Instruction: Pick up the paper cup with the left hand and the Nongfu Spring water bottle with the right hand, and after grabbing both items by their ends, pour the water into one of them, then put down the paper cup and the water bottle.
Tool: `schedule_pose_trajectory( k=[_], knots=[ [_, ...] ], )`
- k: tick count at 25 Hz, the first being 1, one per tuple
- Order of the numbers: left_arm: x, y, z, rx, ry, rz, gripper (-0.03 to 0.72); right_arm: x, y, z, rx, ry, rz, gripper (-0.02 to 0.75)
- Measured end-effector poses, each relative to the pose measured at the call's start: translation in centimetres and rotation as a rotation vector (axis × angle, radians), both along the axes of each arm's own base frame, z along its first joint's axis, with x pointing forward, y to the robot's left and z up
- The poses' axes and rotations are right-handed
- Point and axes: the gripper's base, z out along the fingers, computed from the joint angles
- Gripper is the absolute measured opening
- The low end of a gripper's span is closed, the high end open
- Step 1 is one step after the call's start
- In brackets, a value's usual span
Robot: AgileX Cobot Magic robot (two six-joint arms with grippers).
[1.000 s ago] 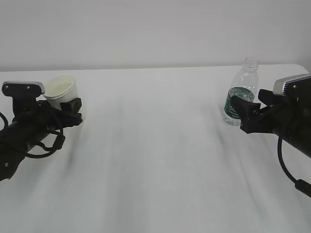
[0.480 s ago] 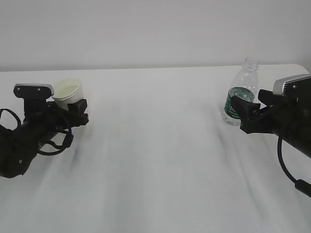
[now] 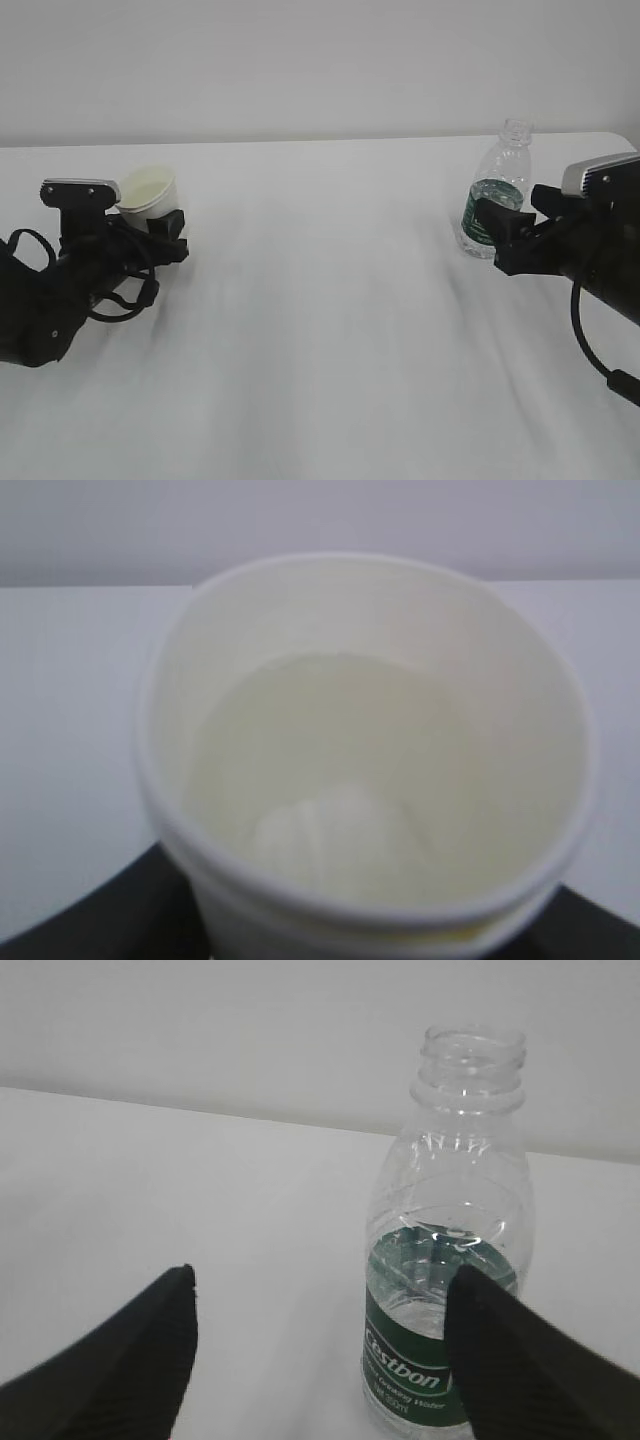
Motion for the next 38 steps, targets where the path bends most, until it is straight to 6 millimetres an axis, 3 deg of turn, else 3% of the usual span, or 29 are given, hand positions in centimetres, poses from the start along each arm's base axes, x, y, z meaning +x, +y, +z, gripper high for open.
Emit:
schedule_pose_trajectory(
  k=[14, 24, 38],
  knots=[
    [-0.2, 0.0, -1.1, 0.007, 0.017, -0.006, 0.433, 0.0, 0.0, 0.0, -0.001, 0.0, 0.002, 0.587],
    [-0.2, -0.3, -1.0, 0.013, 0.012, -0.035, 0.564, 0.0, 0.0, 0.0, 0.0, 0.0, 0.002, 0.587],
    [-0.4, -0.2, 0.6, 0.007, -0.022, -0.035, 0.593, 0.0, 0.0, 0.0, -0.001, 0.001, 0.002, 0.587]
  ],
)
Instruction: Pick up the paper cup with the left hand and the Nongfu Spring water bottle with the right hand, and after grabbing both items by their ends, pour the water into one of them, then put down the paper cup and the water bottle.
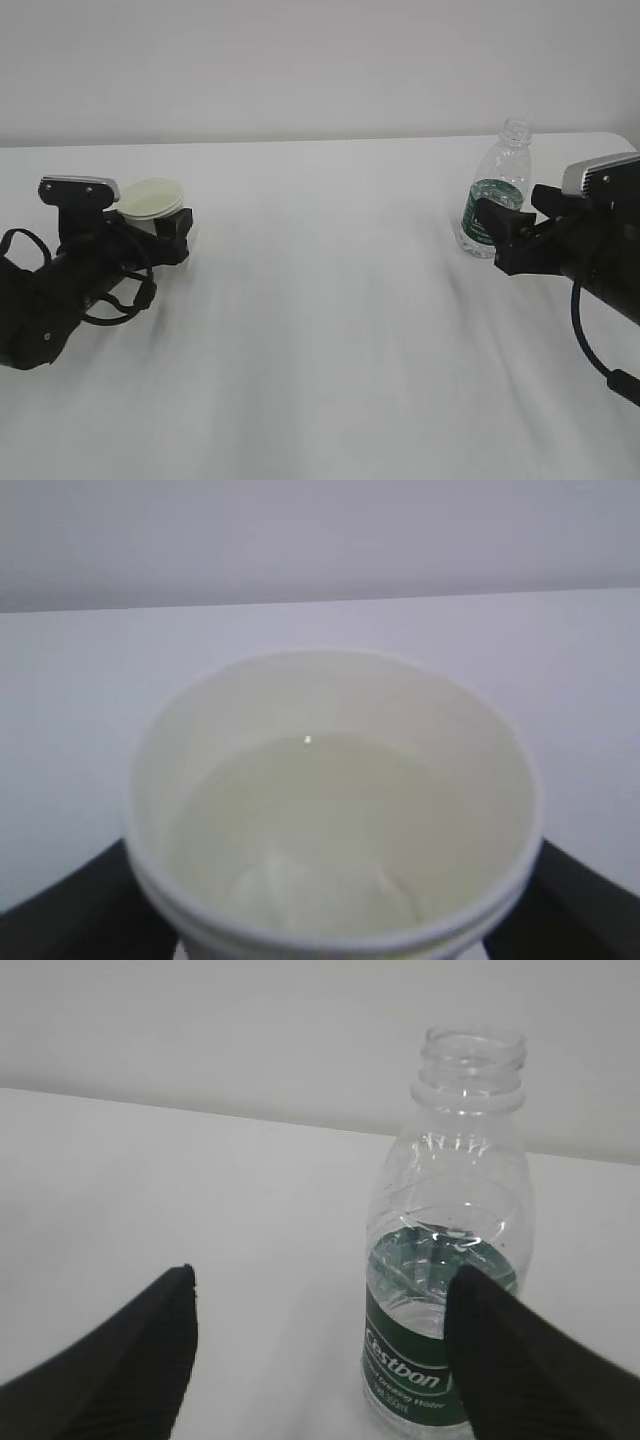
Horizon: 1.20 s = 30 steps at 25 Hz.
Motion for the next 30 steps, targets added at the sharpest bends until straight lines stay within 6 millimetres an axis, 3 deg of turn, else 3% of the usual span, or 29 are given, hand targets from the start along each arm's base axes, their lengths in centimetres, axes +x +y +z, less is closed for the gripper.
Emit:
schedule_pose_trajectory(
  k=[13, 24, 30],
  knots=[
    [-1.9, 0.3, 0.7, 0.009, 0.027, -0.012, 0.592, -0.1, 0.0, 0.7, -0.001, -0.016, -0.001, 0.587],
    [-2.0, 0.0, 0.7, 0.017, 0.025, -0.048, 0.634, -0.1, -0.1, 0.9, -0.009, -0.004, -0.003, 0.587],
    [-2.0, 0.0, 0.7, 0.019, 0.024, -0.057, 0.575, -0.1, -0.1, 0.8, -0.01, -0.002, -0.003, 0.587]
  ],
)
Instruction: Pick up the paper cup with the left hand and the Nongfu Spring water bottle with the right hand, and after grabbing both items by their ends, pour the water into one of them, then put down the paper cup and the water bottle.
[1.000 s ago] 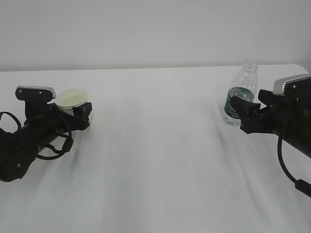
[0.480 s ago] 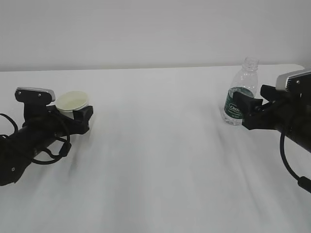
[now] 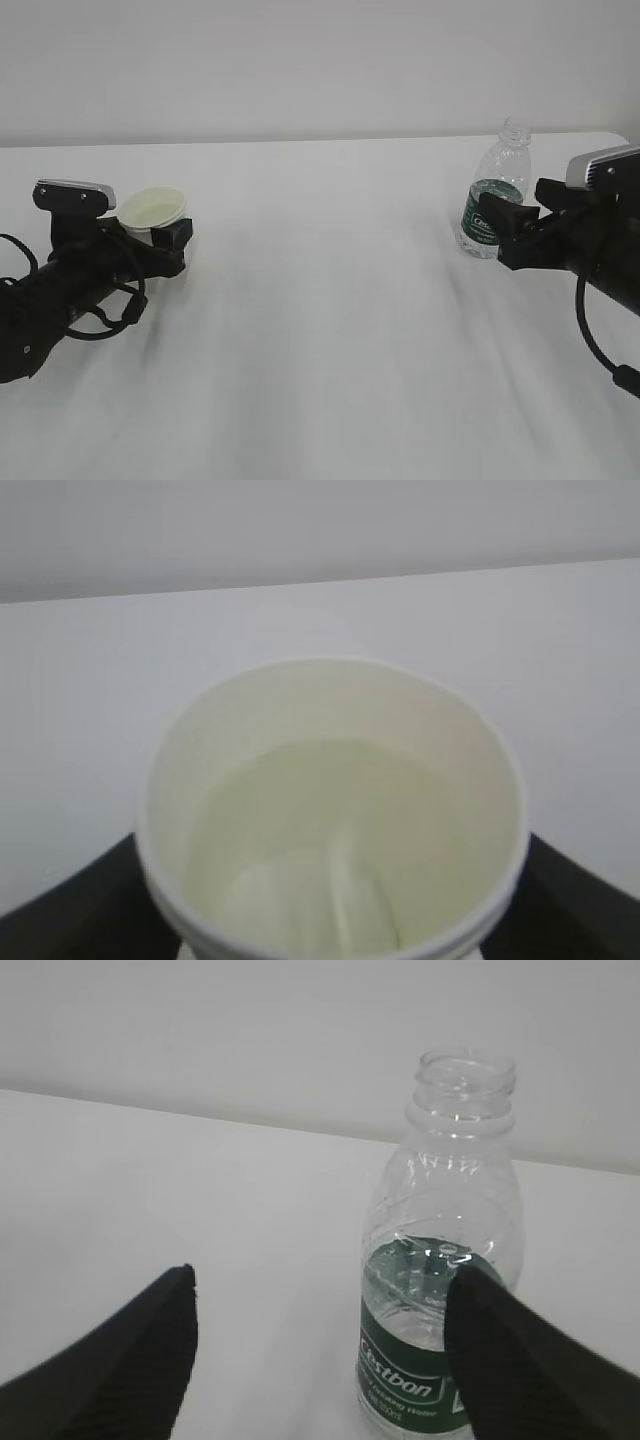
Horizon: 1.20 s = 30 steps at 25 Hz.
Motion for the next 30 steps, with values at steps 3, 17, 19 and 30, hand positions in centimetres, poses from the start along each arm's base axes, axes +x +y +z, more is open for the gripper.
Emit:
schedule_pose_trajectory(
  k=[3, 17, 19, 30],
  knots=[
    [0.0, 0.0, 0.0, 0.0, 0.0, 0.0, 0.561, 0.0, 0.0, 0.0, 0.0, 0.0, 0.0, 0.587],
    [-0.1, -0.4, 0.0, 0.011, -0.003, -0.054, 0.69, 0.0, 0.0, 0.0, -0.001, 0.0, 0.002, 0.587],
    [-0.2, -0.5, 0.0, 0.013, -0.001, -0.061, 0.69, 0.0, 0.0, 0.0, -0.001, 0.0, 0.002, 0.587],
    [-2.1, -0.1, 0.0, 0.022, 0.04, -0.065, 0.691, 0.0, 0.0, 0.0, -0.001, 0.001, 0.002, 0.587]
  ],
)
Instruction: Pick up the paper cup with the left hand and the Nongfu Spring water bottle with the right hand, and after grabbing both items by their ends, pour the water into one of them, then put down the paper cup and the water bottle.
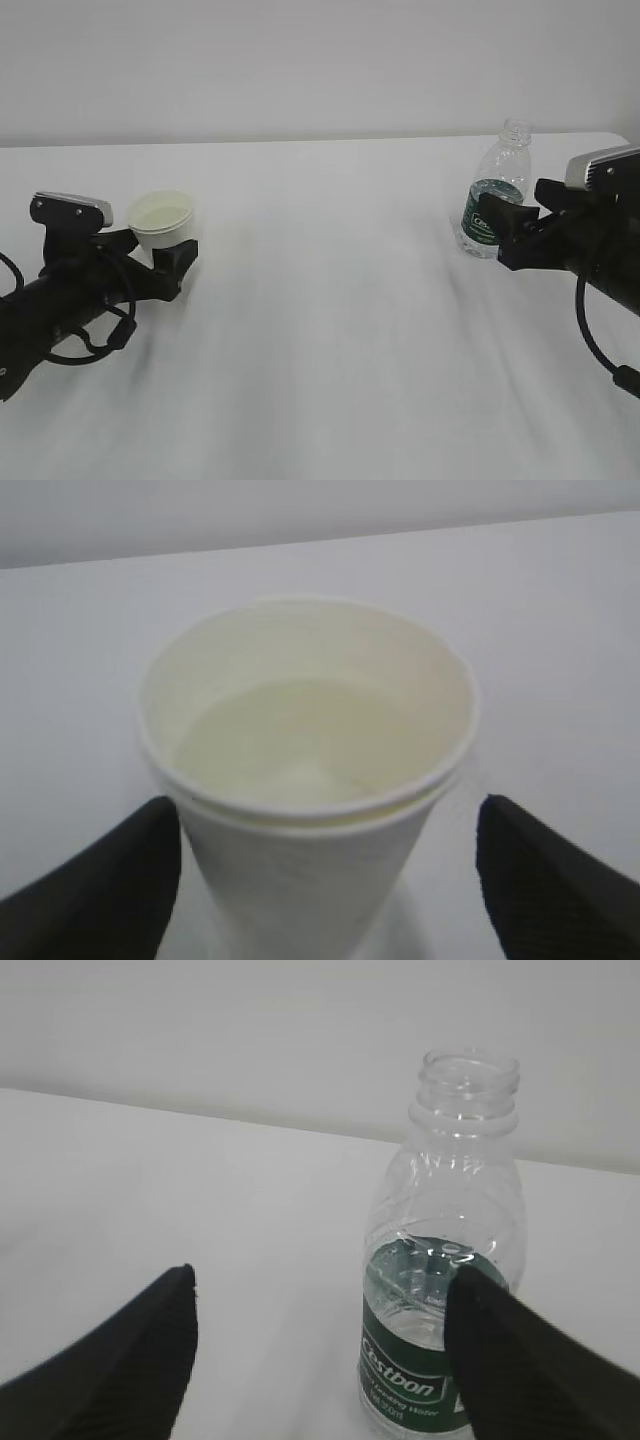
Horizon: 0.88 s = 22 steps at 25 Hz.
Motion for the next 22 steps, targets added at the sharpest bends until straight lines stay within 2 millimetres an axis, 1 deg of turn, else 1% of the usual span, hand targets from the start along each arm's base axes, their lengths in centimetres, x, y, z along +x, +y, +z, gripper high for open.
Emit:
schedule_pose_trajectory(
  k=[8, 12, 17, 22],
  knots=[
    [-1.6, 0.3, 0.2, 0.008, 0.03, -0.008, 0.691, 0.0, 0.1, 0.0, -0.001, 0.0, 0.008, 0.587],
    [-2.5, 0.5, 0.9, 0.008, 0.03, -0.008, 0.691, -0.3, 0.8, 0.1, -0.014, -0.015, 0.097, 0.587],
    [-3.5, 0.7, 3.0, -0.001, -0.012, -0.008, 0.691, -0.7, 1.6, 1.0, -0.022, -0.08, 0.199, 0.587],
    [-4.0, 0.8, 5.5, -0.016, -0.081, -0.014, 0.68, -0.9, 1.7, 2.6, 0.023, -0.118, 0.204, 0.586]
  ],
)
